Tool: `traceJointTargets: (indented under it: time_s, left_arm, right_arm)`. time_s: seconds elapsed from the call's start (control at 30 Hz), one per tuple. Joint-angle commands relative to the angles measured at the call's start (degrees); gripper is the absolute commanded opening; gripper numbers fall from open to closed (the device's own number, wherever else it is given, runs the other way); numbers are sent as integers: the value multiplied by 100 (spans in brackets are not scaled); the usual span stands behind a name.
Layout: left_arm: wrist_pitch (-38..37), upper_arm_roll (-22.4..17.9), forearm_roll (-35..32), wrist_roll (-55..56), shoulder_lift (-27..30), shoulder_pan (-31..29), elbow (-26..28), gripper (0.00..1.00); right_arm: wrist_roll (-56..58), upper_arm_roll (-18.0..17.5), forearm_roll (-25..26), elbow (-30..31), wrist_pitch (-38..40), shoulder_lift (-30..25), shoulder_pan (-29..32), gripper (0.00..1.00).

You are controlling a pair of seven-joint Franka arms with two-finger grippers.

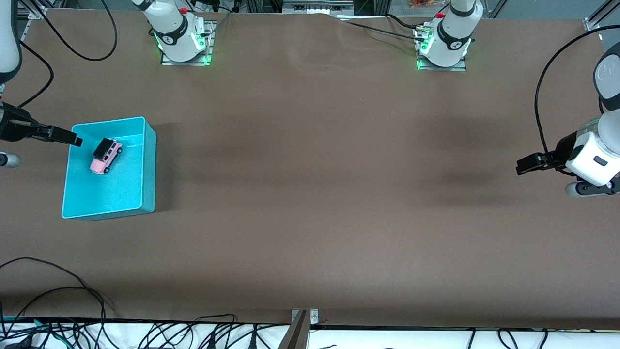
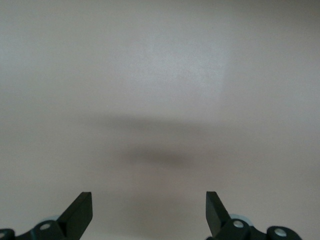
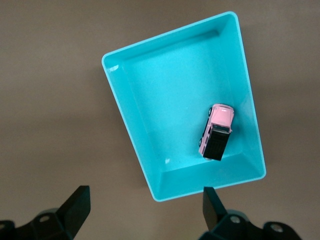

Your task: Wind and store pink jeep toy

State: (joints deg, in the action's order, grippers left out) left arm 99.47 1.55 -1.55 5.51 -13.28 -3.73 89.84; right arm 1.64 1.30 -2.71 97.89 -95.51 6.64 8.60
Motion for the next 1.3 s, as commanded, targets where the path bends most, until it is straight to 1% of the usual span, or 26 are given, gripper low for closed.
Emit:
traceJointTargets:
  time_s: [0.0,0.2,0.37,0.53,0.67,0.77,0.83,1.1,1.13,1.27]
  left_arm:
    - [-33,21,-135,-50,27,-5,16,100]
    - [-33,21,-135,-50,27,-5,16,100]
    - [-33,21,-126,-59,18,-5,16,100]
    - [-33,21,-135,-50,9,-5,16,100]
    - [-33,21,-135,-59,0,-5,16,100]
    - [-33,21,-135,-50,0,-5,16,100]
    - [-33,21,-135,-50,0,-5,16,100]
    - [-33,21,-135,-50,0,-5,16,100]
    - [-33,21,-135,-50,0,-5,16,100]
    - [-33,21,-135,-50,0,-5,16,100]
  right_arm:
    - [-6,-94,-125,72,375,-426,-16,100]
    - [21,-287,-292,90,454,-726,-7,100]
    - [-41,-516,-309,98,384,-779,-7,100]
    - [-32,-604,-265,142,375,-849,1,100]
    - [-14,-780,-99,116,367,-849,19,100]
    - [-23,-1025,235,116,296,-840,37,100]
    - [-23,-1096,288,133,296,-840,45,100]
    - [56,-1026,271,142,305,-840,45,100]
    - [65,-983,271,142,296,-832,45,100]
    - [73,-605,262,142,279,-831,-156,100]
